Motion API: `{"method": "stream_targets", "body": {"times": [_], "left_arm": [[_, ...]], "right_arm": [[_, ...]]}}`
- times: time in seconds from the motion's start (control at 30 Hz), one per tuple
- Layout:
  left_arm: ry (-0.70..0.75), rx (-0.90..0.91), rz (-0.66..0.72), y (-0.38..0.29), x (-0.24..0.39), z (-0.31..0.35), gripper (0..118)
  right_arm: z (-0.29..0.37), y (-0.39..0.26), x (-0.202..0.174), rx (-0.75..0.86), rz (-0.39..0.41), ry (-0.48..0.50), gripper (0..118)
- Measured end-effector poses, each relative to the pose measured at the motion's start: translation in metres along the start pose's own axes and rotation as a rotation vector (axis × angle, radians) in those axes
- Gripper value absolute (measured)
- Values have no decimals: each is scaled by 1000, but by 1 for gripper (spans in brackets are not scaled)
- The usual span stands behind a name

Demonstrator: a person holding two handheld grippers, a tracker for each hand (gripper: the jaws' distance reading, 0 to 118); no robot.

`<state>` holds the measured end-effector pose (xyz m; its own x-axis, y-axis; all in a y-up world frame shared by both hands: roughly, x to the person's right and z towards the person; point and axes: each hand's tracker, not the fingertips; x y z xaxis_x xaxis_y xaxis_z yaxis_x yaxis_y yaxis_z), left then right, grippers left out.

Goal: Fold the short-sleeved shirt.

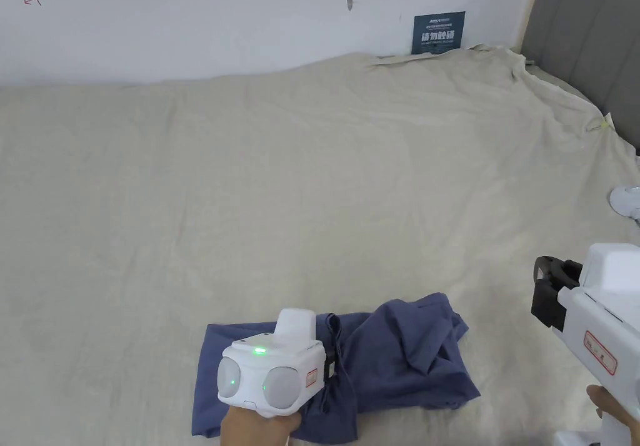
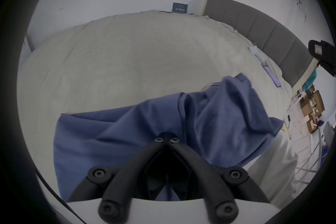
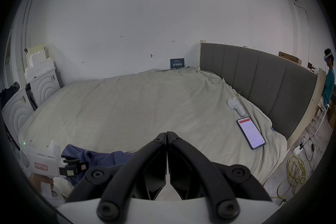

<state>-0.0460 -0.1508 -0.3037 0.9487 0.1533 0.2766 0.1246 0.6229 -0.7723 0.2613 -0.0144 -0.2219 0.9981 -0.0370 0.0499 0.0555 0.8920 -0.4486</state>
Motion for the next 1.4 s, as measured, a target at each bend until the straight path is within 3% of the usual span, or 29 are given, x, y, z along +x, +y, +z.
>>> {"method": "stream_targets", "body": {"times": [0.33, 0.57, 0.7, 0.77, 0.8, 0.83, 0.87, 0.93, 1.23, 1.3, 1.33, 1.4], "left_arm": [[-107, 39, 37, 22, -4, 28, 0], [-155, 78, 75, 46, -66, 80, 0], [-167, 46, 189, 49, -112, 96, 1], [-168, 27, 230, 45, -135, 101, 22], [-171, 10, 258, 42, -147, 101, 40], [-164, -13, 274, 40, -154, 100, 66], [-152, -22, 296, 36, -163, 99, 79], [-156, -32, 310, 27, -178, 96, 91], [-227, -180, 349, -11, -203, 51, 88], [-213, -195, 346, -14, -200, 43, 78], [-214, -204, 353, -14, -201, 39, 67], [-229, -210, 364, -16, -200, 30, 59]], "right_arm": [[5, 2, 1, 8, -1, -9, 0], [5, 9, -8, 14, 11, 9, 0], [4, 12, -14, 20, 18, 20, 0], [3, 13, -16, 21, 22, 24, 0], [3, 13, -18, 20, 24, 26, 0], [2, 13, -19, 18, 26, 27, 0], [0, 13, -20, 14, 29, 29, 0], [-2, 12, -23, 8, 33, 31, 0], [-8, 8, -31, -16, 42, 45, 0], [-8, 8, -31, -20, 44, 44, 0], [-8, 8, -31, -20, 44, 43, 0], [-9, 8, -30, -24, 44, 40, 0]]}}
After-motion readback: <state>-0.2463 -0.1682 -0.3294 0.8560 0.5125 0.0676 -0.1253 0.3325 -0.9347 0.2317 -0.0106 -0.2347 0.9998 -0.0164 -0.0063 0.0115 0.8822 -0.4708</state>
